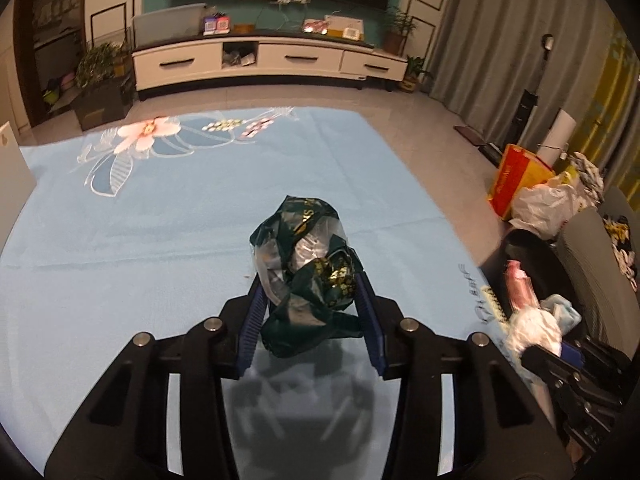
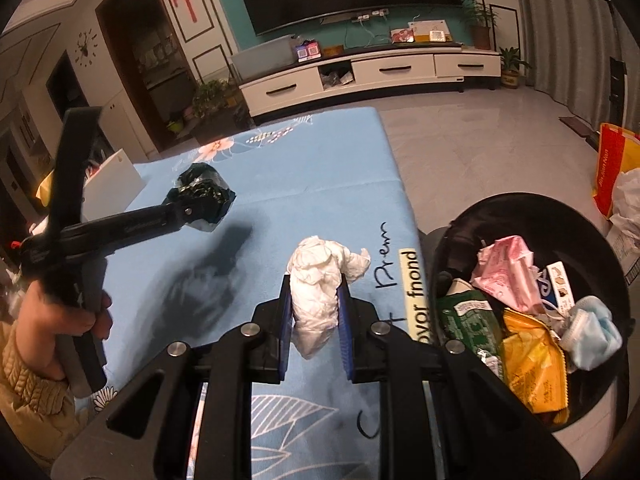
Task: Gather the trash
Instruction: 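Grasp the white tissue with the right tool while the left tool grasps the black bag, then carry black bag and white tissue over the black bin and open both tools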
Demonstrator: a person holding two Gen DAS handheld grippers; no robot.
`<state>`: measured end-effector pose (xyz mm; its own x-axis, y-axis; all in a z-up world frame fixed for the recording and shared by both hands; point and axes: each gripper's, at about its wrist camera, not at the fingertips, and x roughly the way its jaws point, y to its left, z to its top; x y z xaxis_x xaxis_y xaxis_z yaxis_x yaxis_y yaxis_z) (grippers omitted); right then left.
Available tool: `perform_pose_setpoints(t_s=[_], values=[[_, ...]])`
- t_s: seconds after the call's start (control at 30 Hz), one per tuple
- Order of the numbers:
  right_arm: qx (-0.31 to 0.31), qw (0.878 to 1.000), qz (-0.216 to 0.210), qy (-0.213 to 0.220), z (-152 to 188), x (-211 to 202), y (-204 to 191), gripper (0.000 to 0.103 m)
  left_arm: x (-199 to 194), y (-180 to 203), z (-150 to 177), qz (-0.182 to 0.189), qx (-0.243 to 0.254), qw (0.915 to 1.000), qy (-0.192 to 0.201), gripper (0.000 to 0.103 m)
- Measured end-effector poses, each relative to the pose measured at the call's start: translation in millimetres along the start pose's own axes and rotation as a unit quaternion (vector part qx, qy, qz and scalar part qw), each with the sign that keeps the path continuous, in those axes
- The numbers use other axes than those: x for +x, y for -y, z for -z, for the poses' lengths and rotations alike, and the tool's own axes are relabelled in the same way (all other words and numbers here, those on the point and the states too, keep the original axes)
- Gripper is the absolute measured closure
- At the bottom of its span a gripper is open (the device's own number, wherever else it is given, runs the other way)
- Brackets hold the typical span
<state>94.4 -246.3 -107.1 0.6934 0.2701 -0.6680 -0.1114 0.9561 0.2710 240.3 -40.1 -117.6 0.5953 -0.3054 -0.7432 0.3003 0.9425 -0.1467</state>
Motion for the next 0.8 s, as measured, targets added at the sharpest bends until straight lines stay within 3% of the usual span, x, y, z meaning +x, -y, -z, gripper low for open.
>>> perform_pose_setpoints(t_s=[0.47,0.8], values=[[0.042,0.998,0.03,0.045,7.4,-54.7,35.2,0.082,-56.1,82.3,7.7,0.046,0.06,0.9966,0.031,0.058],[0.086,0.993,0.059,0.06,19.5,-74.7,71.6,0.082,-60.5,142.3,15.5,0.068,0.109,0.9913,0.027,0.058]])
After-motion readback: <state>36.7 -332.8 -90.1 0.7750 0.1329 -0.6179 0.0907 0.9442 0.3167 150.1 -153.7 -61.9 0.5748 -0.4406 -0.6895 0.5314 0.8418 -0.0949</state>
